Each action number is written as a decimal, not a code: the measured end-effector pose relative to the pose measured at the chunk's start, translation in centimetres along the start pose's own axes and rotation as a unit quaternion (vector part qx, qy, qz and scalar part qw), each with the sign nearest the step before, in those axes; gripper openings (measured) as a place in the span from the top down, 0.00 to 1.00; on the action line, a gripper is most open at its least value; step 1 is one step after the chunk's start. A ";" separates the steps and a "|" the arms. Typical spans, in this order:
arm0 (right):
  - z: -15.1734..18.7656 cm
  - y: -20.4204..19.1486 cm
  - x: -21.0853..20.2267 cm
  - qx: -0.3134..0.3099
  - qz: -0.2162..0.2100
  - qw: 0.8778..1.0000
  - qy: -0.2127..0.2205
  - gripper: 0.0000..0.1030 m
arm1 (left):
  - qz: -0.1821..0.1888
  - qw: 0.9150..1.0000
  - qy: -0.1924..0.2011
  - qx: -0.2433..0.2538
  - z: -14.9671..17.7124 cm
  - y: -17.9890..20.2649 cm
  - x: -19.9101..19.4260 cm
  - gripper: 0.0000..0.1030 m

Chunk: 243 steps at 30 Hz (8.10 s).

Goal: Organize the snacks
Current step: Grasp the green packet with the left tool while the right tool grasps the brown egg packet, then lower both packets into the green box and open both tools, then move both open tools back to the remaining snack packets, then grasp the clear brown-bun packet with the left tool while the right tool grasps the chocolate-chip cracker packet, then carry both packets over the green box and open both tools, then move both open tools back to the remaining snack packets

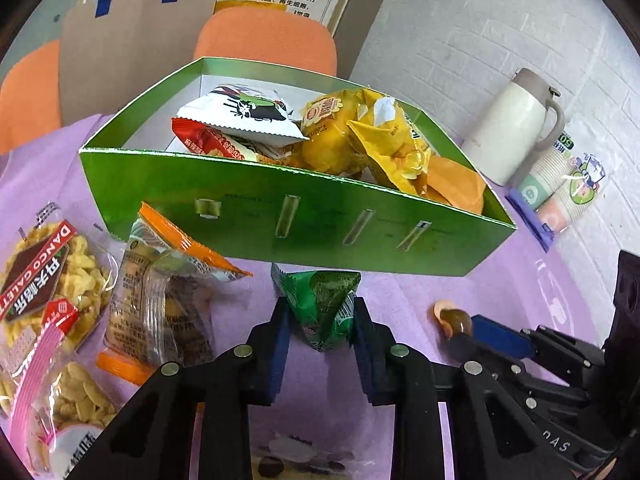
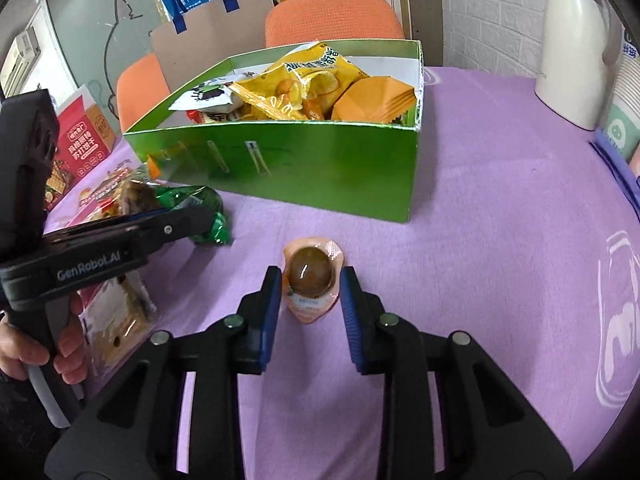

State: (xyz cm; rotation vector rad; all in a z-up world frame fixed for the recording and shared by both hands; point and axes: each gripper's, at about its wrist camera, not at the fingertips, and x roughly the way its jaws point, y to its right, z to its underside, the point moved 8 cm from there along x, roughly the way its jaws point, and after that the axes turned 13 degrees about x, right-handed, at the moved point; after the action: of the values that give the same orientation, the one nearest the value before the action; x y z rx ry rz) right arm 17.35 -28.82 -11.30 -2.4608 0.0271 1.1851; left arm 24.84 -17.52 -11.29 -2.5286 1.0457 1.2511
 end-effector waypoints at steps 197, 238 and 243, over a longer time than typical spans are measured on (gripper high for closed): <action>-13.3 -1.1 -0.5 -0.084 -0.020 0.987 0.136 0.03 | -0.137 0.989 0.057 -0.013 -10.7 -3.5 -3.4 0.11; -1.3 -8.0 -7.5 -0.160 0.023 0.979 0.126 0.01 | -0.230 0.971 0.058 -0.028 6.2 -2.8 -18.2 0.11; -0.9 -8.3 -6.0 -0.160 0.022 0.981 0.111 0.01 | -0.226 0.972 0.049 -0.039 7.5 -4.5 -17.9 0.11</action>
State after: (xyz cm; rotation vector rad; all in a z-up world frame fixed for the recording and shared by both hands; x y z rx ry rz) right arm 15.80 -22.47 -3.39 -2.8787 -0.0504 0.9899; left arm 15.40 -1.77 -3.64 -2.6970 0.3961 1.0611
